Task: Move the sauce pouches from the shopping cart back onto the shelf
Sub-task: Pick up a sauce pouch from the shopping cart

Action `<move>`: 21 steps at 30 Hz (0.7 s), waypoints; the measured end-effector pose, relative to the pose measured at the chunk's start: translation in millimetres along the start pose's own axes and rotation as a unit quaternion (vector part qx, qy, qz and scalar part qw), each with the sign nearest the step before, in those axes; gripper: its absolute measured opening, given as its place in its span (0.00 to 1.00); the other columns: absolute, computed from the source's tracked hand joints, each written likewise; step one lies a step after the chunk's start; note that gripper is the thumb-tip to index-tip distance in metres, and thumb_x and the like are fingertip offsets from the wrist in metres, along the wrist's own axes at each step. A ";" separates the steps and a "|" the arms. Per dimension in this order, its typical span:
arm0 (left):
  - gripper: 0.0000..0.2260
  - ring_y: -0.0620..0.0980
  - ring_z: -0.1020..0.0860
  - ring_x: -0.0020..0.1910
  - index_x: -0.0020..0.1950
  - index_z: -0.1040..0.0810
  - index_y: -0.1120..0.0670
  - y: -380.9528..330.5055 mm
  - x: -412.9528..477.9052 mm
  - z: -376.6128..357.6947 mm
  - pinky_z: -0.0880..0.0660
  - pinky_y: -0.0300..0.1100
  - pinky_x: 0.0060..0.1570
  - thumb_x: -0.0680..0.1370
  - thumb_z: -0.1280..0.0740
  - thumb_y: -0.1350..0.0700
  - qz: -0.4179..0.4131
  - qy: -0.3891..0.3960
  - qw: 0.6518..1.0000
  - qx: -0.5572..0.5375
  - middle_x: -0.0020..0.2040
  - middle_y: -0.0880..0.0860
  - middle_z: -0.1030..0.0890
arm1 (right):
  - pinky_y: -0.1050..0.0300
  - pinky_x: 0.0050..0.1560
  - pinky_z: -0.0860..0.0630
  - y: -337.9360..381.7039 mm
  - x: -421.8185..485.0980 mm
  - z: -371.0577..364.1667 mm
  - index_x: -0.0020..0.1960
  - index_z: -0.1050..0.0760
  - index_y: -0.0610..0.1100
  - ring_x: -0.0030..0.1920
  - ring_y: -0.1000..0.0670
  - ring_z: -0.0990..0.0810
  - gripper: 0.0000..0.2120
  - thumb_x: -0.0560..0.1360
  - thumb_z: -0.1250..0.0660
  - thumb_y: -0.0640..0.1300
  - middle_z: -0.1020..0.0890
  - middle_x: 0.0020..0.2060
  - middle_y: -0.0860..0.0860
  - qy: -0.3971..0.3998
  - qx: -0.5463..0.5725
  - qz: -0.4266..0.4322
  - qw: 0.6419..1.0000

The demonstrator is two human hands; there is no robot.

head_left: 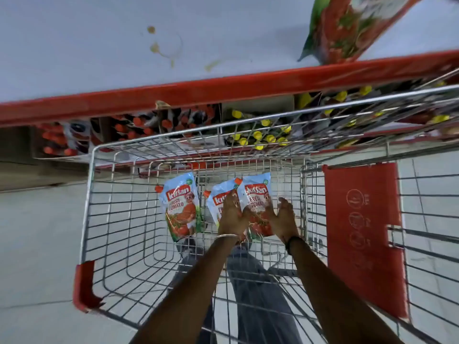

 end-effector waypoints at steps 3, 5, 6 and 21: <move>0.18 0.61 0.21 0.54 0.62 0.32 0.56 13.0 21.9 -13.2 0.24 0.56 0.57 0.73 0.37 0.59 0.065 -0.015 0.998 -0.007 0.56 0.60 0.20 | 0.58 0.37 0.19 -5.4 15.0 -6.9 0.57 0.30 0.39 0.39 0.50 0.18 0.23 0.75 0.39 0.58 0.17 0.47 0.42 0.039 0.072 -0.068 0.994; 0.14 0.63 0.21 0.53 0.59 0.28 0.59 10.7 29.0 -17.0 0.24 0.54 0.54 0.74 0.38 0.60 0.084 -0.029 0.996 0.024 0.53 0.63 0.19 | 0.62 0.29 0.27 -8.4 22.0 -8.8 0.45 0.25 0.42 0.26 0.54 0.23 0.16 0.77 0.41 0.54 0.19 0.30 0.51 0.058 0.094 -0.093 0.989; 0.14 0.63 0.22 0.53 0.59 0.27 0.60 9.5 31.4 -18.8 0.24 0.53 0.53 0.75 0.38 0.60 0.092 -0.038 0.995 0.027 0.53 0.64 0.19 | 0.61 0.30 0.27 -8.2 22.5 -8.4 0.40 0.23 0.43 0.25 0.53 0.24 0.15 0.77 0.41 0.52 0.21 0.27 0.52 0.063 0.110 -0.102 0.987; 0.07 0.50 0.27 0.41 0.39 0.32 0.56 -6.5 -5.1 10.9 0.33 0.42 0.45 0.76 0.38 0.62 0.088 0.015 0.989 -0.122 0.40 0.56 0.26 | 0.48 0.48 0.22 5.9 -31.2 16.2 0.51 0.21 0.38 0.45 0.38 0.17 0.27 0.71 0.38 0.62 0.15 0.49 0.39 0.118 0.216 -0.011 0.969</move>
Point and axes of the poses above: each hand's wrist, its own x-axis towards the middle knuckle, its own z-axis out of the back of the hand, y = z × x, the point moved 1 cm from there along x, towards the middle knuckle
